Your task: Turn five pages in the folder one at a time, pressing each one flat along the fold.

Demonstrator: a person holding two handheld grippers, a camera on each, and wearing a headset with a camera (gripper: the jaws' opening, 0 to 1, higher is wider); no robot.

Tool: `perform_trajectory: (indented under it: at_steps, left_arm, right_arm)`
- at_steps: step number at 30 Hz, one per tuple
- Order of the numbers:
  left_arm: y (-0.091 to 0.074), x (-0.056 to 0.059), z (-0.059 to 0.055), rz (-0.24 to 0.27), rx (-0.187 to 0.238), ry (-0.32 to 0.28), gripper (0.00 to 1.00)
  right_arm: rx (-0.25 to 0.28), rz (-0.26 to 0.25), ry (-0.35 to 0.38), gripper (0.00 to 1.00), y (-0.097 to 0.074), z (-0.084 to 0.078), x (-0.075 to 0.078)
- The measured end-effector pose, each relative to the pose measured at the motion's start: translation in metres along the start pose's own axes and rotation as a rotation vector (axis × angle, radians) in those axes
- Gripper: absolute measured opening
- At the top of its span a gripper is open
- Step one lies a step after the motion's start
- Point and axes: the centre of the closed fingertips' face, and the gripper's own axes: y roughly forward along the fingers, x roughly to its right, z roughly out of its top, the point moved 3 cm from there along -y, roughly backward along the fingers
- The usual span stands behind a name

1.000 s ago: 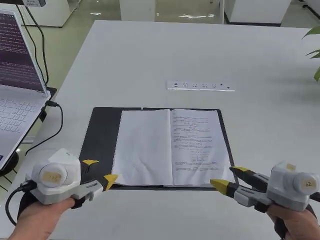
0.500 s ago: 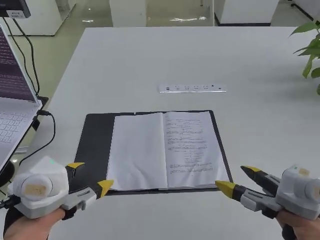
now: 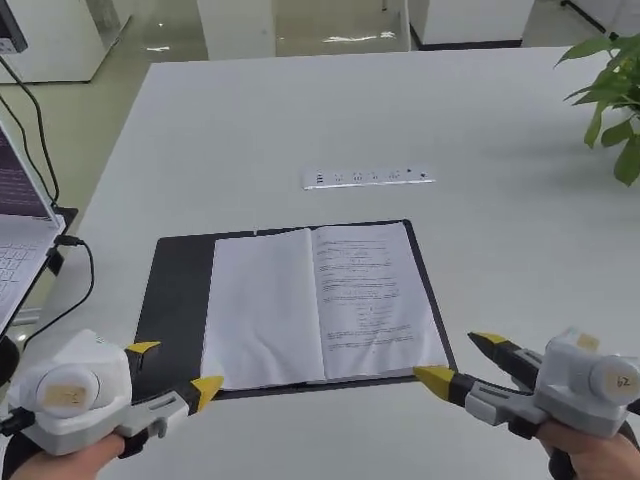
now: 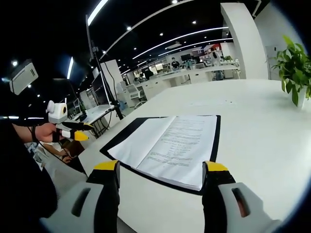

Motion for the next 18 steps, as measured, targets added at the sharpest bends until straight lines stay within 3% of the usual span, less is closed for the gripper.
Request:
perform_trajectory:
  at_steps: [18]
  left_arm:
    - [0.051,0.049,0.041,-0.142,-0.011,0.088,0.56]
  right_arm:
    - [0.015,-0.01,0.023,0.66,-0.016,-0.003,0.001]
